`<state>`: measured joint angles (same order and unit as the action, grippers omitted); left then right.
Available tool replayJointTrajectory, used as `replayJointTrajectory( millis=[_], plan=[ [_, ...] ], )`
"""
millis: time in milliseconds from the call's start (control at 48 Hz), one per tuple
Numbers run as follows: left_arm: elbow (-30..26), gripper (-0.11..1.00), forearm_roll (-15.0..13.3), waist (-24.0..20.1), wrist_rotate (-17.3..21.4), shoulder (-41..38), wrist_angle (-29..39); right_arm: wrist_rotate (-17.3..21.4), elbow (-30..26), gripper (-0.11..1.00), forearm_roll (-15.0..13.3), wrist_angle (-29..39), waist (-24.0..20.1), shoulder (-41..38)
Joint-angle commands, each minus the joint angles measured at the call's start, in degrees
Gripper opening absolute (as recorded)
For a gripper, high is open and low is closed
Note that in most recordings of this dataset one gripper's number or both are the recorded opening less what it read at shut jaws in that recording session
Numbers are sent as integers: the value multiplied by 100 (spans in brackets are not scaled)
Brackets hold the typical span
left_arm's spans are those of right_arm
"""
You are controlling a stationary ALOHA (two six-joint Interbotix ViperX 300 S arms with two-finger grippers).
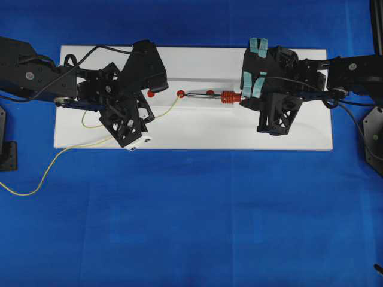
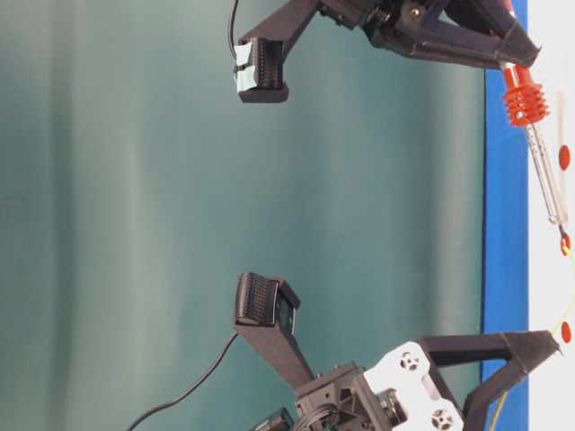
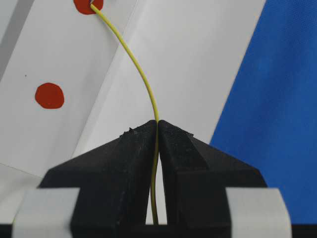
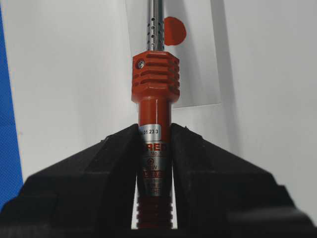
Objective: Touch the tip of the soldering iron to the tip of the solder at the mark.
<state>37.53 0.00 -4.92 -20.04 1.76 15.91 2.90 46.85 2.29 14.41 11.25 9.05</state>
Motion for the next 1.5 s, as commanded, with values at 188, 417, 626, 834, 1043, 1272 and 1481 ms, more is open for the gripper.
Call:
replayJointTrajectory(
  millis=[188,417,626,834,1043,1272,1481],
  plan=[
    [-88,3,18,18,0,79,-44,9,-141,7,-9,-53,0,44],
    [-88,3,18,18,0,79,-44,9,-141,7,-9,-53,0,44],
    [-88,3,18,18,0,79,-44,9,-141,7,-9,-53,-9,44],
    [-88,3,9,18,0,79,-44,9,-141,7,-18,-53,-9,44],
    [-88,3,18,18,0,88,-44,9,-141,7,-9,-53,0,44],
    [-18,3,18,18,18,299,0,9,-141,7,-9,-44,-9,35],
    [193,3,18,18,26,976,141,9,-141,7,-9,-53,-9,44]
  ],
)
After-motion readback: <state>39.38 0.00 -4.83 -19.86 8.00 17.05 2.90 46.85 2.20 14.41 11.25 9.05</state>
